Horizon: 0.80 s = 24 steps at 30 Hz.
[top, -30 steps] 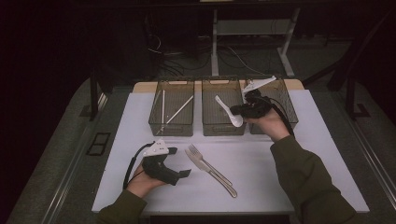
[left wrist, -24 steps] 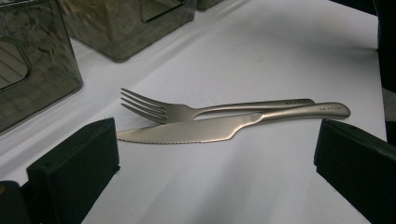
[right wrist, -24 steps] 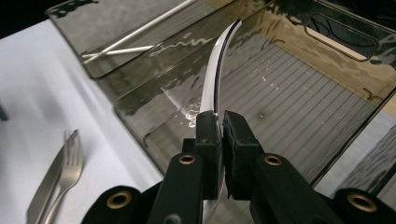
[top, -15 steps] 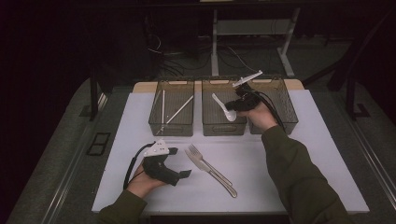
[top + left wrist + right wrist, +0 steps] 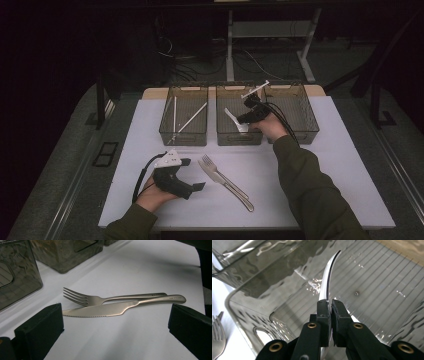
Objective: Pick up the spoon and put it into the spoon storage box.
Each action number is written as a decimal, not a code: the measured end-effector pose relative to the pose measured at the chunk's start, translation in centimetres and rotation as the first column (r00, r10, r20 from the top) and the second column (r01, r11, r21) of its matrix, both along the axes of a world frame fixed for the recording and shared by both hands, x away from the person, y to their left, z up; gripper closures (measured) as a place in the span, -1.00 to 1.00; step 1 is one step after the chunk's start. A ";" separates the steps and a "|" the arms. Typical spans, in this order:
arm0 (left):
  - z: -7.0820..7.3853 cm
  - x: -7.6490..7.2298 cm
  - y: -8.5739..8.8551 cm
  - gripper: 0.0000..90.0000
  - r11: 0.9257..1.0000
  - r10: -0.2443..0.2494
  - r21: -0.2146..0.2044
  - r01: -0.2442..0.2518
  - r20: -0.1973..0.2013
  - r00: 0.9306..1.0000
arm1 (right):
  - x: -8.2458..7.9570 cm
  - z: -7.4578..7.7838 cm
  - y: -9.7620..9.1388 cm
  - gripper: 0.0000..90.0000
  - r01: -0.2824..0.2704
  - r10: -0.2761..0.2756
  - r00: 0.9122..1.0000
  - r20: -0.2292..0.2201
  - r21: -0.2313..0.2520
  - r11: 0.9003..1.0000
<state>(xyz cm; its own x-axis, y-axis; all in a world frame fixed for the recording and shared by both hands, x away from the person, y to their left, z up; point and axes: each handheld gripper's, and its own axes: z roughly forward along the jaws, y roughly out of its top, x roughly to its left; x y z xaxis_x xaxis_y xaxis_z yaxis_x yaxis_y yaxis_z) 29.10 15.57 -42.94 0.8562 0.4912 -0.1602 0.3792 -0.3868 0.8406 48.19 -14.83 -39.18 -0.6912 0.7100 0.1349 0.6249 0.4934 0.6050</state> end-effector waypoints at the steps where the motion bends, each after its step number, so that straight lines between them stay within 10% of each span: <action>1: 0.0 0.0 0.0 -1.00 1.000 0.000 0.000 0.000 0.000 1.000 | 0.1 -0.2 0.0 0.88 0.003 -0.003 1.000 -0.008 -0.007 1.000; 15: 0.0 0.0 0.0 -1.00 1.000 -0.002 0.001 0.002 0.001 1.000 | 0.1 -0.8 1.3 0.81 -0.016 0.014 1.000 -0.028 -0.074 0.997; 24: 0.0 0.0 0.0 -1.00 1.000 -0.001 0.002 0.001 0.001 1.000 | -0.2 -0.3 0.9 0.41 0.009 -0.009 1.000 -0.023 -0.006 1.000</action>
<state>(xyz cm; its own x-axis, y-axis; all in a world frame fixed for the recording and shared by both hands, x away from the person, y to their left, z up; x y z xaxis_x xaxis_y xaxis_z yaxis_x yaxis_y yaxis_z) 29.10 15.54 -42.92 0.8568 0.4908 -0.1583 0.3779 -0.3887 0.8403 48.01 -13.96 -39.43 -0.6814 0.7172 0.1462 0.6431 0.4913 0.5874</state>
